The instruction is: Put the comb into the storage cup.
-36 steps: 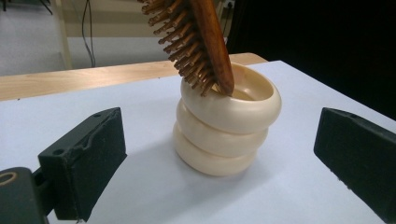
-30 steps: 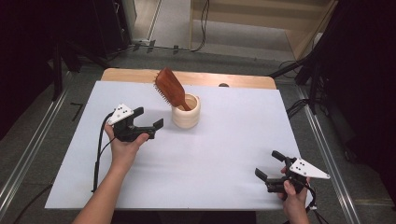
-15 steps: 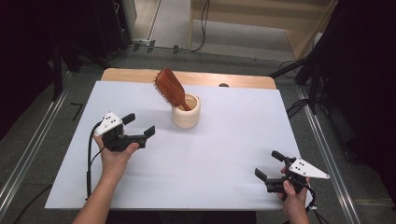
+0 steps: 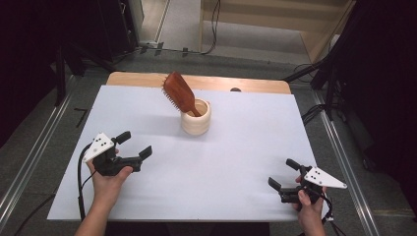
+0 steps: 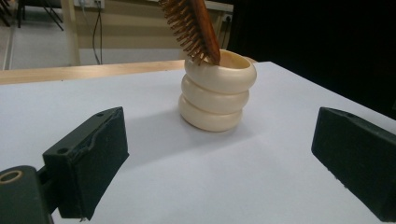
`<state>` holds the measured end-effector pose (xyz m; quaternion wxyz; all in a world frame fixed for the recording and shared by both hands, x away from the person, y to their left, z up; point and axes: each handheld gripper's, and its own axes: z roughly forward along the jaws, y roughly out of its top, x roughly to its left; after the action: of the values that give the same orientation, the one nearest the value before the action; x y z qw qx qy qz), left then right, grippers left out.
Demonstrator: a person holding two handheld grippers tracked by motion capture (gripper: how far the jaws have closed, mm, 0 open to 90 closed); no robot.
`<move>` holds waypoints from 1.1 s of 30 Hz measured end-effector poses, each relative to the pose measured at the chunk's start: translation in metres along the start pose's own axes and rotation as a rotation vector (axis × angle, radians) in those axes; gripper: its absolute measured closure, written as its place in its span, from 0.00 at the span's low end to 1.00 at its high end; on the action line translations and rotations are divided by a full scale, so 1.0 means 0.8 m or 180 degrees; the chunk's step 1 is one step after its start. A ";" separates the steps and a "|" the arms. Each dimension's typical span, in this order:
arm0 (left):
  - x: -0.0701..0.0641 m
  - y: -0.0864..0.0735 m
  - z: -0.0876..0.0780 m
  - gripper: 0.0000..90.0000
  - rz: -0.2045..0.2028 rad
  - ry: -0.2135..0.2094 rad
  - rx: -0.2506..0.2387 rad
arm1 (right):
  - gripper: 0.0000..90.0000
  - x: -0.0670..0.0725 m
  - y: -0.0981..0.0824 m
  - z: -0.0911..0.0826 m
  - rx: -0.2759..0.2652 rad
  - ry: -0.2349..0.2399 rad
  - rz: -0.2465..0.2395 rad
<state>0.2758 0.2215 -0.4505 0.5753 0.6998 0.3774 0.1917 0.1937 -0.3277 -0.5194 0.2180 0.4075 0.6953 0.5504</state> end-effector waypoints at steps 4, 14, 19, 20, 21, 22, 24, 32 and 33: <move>0.001 -0.005 -0.008 0.04 0.0023 0.0002 0.0020 | 0.00 0.000 0.000 0.000 0.0008 -0.0005 -0.0003; 0.011 -0.023 -0.031 0.04 0.0058 0.0075 0.0109 | 0.00 0.000 0.000 0.000 0.0006 -0.0013 -0.0006; 0.016 -0.032 -0.045 0.04 0.0072 0.0108 0.0122 | 0.00 0.000 0.000 0.000 0.0012 -0.0017 -0.0010; 0.017 -0.034 -0.047 0.04 0.0081 0.0119 0.0134 | 0.00 0.000 0.000 0.000 0.0013 -0.0020 -0.0012; 0.019 -0.036 -0.050 0.04 0.0076 0.0123 0.0134 | 0.00 0.000 0.000 0.001 0.0010 -0.0025 -0.0018; 0.020 -0.037 -0.052 0.04 0.0088 0.0139 0.0143 | 0.00 0.000 0.000 0.000 0.0013 -0.0023 -0.0013; 0.022 -0.040 -0.057 0.04 0.0100 0.0155 0.0157 | 0.00 0.000 0.000 0.001 0.0009 -0.0029 -0.0024; 0.037 -0.052 -0.079 0.04 0.0112 0.0268 0.0163 | 0.00 0.000 0.000 0.001 0.0008 -0.0044 -0.0017; 0.039 -0.053 -0.081 0.04 0.0107 0.0291 0.0166 | 0.00 -0.001 0.000 0.001 0.0007 -0.0047 -0.0016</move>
<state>0.2373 0.2897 -0.4793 0.5358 0.7114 0.3964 0.2232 0.1943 -0.3277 -0.5197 0.2240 0.4100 0.6953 0.5461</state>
